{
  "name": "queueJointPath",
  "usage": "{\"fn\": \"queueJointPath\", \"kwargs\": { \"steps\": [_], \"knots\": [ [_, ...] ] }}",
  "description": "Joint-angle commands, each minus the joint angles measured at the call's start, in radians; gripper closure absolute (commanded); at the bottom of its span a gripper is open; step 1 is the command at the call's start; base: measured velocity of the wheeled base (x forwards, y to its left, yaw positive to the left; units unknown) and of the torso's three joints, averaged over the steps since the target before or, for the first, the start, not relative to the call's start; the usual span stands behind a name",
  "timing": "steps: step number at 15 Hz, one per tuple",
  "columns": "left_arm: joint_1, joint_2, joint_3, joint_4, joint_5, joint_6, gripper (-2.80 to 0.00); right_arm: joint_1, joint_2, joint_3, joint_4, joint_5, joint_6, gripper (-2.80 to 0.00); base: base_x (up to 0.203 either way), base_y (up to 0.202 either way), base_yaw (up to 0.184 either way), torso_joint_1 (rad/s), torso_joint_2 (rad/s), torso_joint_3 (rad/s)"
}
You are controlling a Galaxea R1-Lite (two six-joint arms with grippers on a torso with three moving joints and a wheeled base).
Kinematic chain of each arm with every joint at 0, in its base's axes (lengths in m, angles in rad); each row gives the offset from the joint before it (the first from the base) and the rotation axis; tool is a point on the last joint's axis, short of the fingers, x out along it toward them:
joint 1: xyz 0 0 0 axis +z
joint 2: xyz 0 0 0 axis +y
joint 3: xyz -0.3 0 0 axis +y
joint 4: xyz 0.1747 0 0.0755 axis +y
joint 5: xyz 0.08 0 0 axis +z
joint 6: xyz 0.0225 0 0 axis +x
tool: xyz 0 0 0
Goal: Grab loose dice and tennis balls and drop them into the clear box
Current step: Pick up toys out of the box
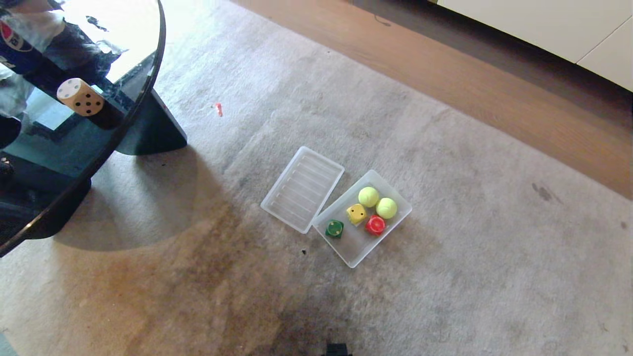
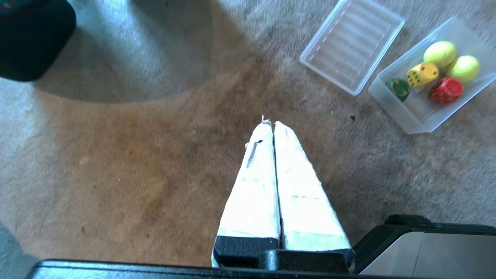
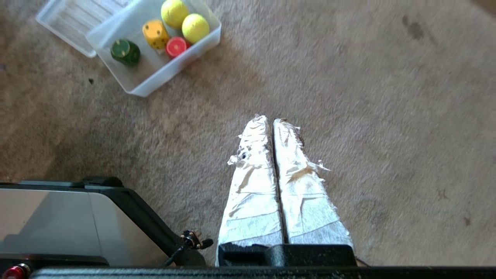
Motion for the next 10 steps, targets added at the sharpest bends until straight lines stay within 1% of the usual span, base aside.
{"fn": "queueJointPath", "kwargs": {
  "steps": [1,10],
  "knots": [
    [0.0,0.0,0.0,0.0,0.0,0.0,0.0,0.0,0.002,0.0,0.001,0.001,-0.001,0.0,0.0,0.0,0.0,0.002,0.0,0.204],
    [0.0,0.0,0.0,0.0,0.0,0.0,0.0,0.0,0.002,0.0,0.001,0.001,-0.001,0.0,0.0,0.0,0.0,0.003,0.0,0.204]
  ]
}}
